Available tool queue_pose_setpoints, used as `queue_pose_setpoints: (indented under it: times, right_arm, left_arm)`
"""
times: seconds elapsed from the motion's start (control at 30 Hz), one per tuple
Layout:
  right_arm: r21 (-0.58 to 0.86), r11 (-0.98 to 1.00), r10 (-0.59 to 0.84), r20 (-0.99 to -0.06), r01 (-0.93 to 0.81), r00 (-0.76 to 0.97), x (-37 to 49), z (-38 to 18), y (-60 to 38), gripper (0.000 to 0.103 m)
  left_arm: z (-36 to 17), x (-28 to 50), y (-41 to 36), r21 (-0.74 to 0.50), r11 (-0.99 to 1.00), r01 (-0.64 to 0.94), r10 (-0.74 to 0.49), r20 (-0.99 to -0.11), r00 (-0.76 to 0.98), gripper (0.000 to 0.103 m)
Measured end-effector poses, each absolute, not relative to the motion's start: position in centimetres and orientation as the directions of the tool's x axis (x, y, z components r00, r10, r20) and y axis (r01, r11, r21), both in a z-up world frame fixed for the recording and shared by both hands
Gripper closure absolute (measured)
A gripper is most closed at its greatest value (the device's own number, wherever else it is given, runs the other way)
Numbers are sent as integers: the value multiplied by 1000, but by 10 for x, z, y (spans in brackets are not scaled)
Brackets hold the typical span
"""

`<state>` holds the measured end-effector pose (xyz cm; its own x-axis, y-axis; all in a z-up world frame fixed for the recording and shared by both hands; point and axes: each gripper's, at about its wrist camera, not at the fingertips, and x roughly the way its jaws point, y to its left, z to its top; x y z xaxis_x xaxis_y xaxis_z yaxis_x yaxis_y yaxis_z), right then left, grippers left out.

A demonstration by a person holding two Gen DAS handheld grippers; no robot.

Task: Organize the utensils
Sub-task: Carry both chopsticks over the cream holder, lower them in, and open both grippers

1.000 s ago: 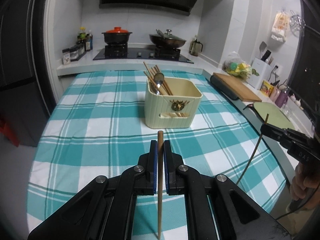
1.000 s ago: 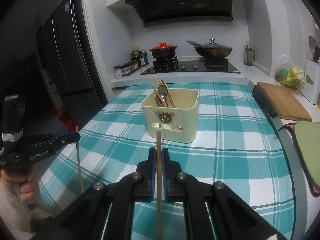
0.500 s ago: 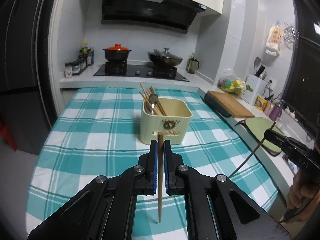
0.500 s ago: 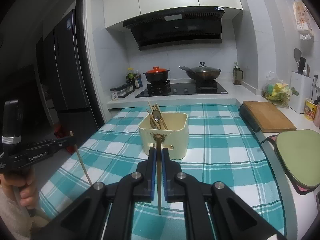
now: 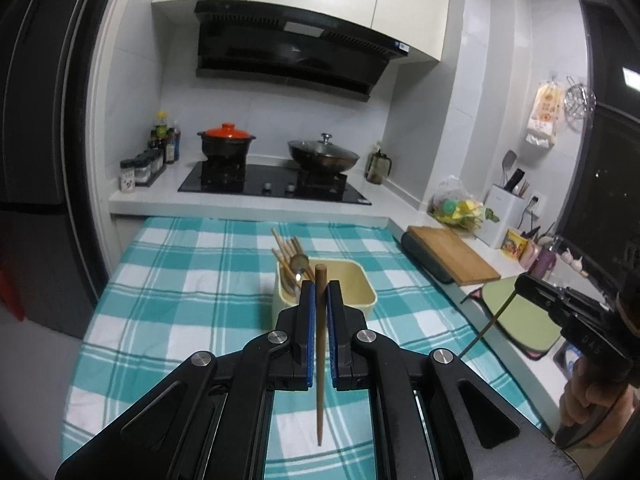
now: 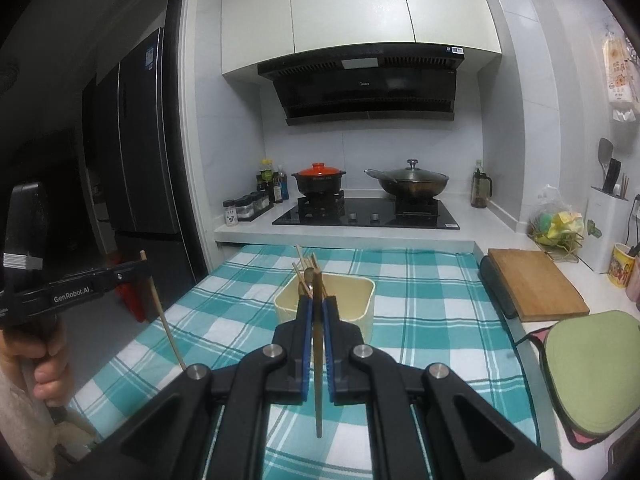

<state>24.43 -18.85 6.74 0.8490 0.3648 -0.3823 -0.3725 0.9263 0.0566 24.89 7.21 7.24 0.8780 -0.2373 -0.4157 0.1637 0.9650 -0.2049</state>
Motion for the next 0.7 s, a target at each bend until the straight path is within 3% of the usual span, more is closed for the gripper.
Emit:
queue_pose_setpoints:
  times: [0.4, 0.53, 0.7]
  right_arm:
    - [1, 913, 391, -290, -409, 873, 355, 132, -160, 98]
    - [-21, 914, 380, -299, -405, 875, 401, 130, -150, 98]
    - [-10, 905, 384, -409, -425, 828, 456, 94, -138, 98]
  left_arm:
    - [137, 379, 56, -171, 972, 159, -207, -313, 927, 99]
    - [121, 429, 45, -182, 971, 154, -212, -362, 908, 99]
    - [71, 482, 35, -193, 971, 140, -217, -479, 851, 99]
